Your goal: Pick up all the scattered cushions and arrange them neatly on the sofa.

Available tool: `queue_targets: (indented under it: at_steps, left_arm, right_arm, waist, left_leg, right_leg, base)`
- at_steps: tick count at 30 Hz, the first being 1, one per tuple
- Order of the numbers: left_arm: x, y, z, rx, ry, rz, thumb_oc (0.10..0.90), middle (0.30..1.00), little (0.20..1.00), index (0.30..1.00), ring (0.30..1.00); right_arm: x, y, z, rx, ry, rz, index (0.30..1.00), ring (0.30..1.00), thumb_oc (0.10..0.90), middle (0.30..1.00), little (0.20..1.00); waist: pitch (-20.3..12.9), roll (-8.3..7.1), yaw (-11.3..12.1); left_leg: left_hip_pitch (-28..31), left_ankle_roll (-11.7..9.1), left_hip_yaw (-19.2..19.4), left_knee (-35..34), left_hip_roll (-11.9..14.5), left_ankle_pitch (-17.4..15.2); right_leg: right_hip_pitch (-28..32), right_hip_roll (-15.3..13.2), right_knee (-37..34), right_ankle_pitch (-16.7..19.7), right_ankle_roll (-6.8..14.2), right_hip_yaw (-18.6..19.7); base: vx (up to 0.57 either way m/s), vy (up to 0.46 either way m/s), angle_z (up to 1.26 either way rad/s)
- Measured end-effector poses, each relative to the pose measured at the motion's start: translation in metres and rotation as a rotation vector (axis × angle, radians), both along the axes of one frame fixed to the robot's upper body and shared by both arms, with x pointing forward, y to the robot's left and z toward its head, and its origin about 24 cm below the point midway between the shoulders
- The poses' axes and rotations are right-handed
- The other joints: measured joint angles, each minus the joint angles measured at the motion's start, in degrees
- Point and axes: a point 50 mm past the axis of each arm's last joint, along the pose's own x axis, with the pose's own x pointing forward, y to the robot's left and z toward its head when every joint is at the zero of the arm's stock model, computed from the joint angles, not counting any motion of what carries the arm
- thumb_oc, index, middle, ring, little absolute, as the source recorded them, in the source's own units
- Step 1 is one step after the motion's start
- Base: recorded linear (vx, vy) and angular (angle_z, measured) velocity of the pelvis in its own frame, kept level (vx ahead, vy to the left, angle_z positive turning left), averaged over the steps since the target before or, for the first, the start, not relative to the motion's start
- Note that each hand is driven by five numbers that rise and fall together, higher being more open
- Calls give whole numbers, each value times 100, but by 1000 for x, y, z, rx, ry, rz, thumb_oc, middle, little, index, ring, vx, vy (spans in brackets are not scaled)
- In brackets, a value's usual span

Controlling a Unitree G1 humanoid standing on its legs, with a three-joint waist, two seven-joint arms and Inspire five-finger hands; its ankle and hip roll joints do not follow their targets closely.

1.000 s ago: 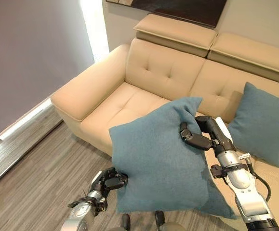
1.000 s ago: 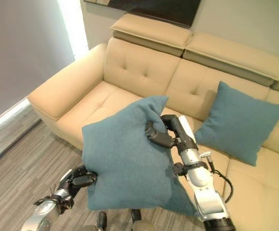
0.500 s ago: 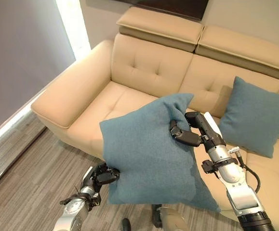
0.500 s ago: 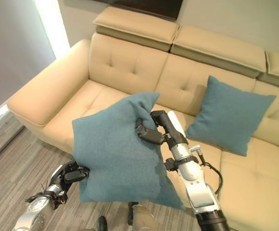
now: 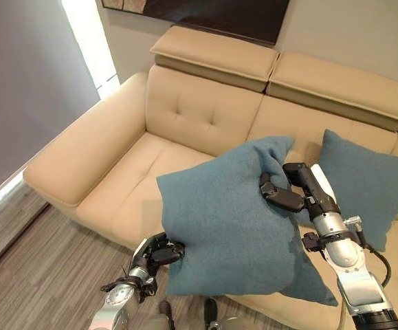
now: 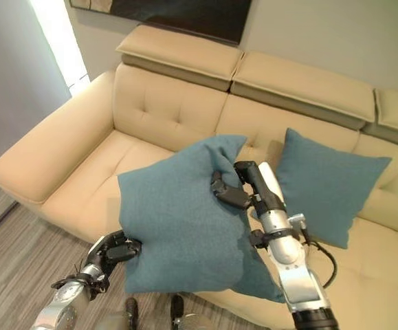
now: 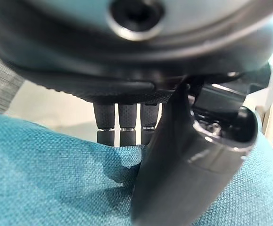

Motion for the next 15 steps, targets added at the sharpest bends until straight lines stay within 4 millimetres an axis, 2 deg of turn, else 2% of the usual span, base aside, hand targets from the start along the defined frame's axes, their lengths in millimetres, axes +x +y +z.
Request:
queue_targets:
  at_steps: [1,2,3,4,5,6,7,8,10,13,15]
  left_arm:
    - [1,0,1,0,-5,-1,400,300,300,300,300]
    - [2,0,1,2,-6,-2,400,300,300,300,300]
    - [2,0,1,4,-5,-3,400,300,300,300,300]
    - [1,0,1,5,-3,-9,400,300,300,300,300]
    - [1,-1,1,7,-3,-15,400,300,300,300,300]
    - [3,-2,2,10,-7,-23,400,300,300,300,300]
    - [3,-2,2,13,-7,-25,400,300,300,300,300]
    - [3,-1,2,20,-6,-29,400,300,300,300,300]
    - [4,4,4,39,-13,-32,400,300,300,300,300]
    - [9,19,11,80,-35,-13,400,300,300,300,300]
    - [10,28,14,113,-41,4,400,300,300,300,300]
  right_arm:
    - [0,-1,0,3,0,-6,300,300,400,300,300]
    - [1,-2,-1,5,2,-9,300,300,400,300,300]
    - [1,-2,-2,5,7,-10,300,300,400,300,300]
    - [0,-3,-3,1,11,-13,300,300,400,300,300]
    - [0,-4,-3,-3,12,-17,300,300,400,300,300]
    - [0,-3,-3,-3,12,-16,300,300,400,300,300]
    - [0,-3,-2,-5,9,-13,300,300,400,300,300]
    - [0,-2,-2,-8,8,-10,300,300,400,300,300]
    - [0,2,-2,-13,5,6,300,300,400,300,300]
    - [2,11,-3,-8,7,37,300,300,400,300,300]
    - [3,18,-6,-7,20,60,300,300,400,300,300]
  waist:
    - [0,0,44]
    - [-3,31,73]
    - [-9,50,69]
    - [-55,147,72]
    - [-95,235,17]
    - [-110,230,9]
    - [-115,221,19]
    - [-122,212,17]
    - [-139,189,11]
    - [-132,174,131]
    - [-96,187,203]
  left_leg:
    - [-38,-50,-31,-162,7,138]
    - [-75,-21,-30,-260,97,342]
    - [-38,62,4,-335,136,396]
    - [47,84,18,-449,186,433]
    - [146,142,-1,-502,189,645]
    - [255,265,70,-501,85,848]
    - [348,352,118,-532,-29,911]
    - [448,403,213,-581,-133,965]
    - [715,635,454,-739,-480,1005]
    - [735,805,721,-725,-516,894]
    - [958,895,760,-820,-488,831]
  right_leg:
    - [44,17,-52,55,-12,10]
    - [117,44,-54,4,41,47]
    - [212,45,-102,-30,92,68]
    - [288,94,-99,-97,168,90]
    - [380,108,-89,-195,258,112]
    - [380,-14,87,-380,369,243]
    - [364,-132,253,-489,505,326]
    - [354,-265,408,-605,607,414]
    - [229,-671,889,-865,839,558]
    - [-255,-830,1614,-901,938,473]
    - [-360,-951,1797,-988,1041,37]
  base:
    - [176,156,-23]
    - [210,184,-26]
    - [223,205,-24]
    - [223,240,-13]
    - [195,242,-21]
    - [168,229,-32]
    - [151,226,-40]
    - [116,209,-38]
    - [77,179,-32]
    - [73,136,-44]
    - [106,70,-32]
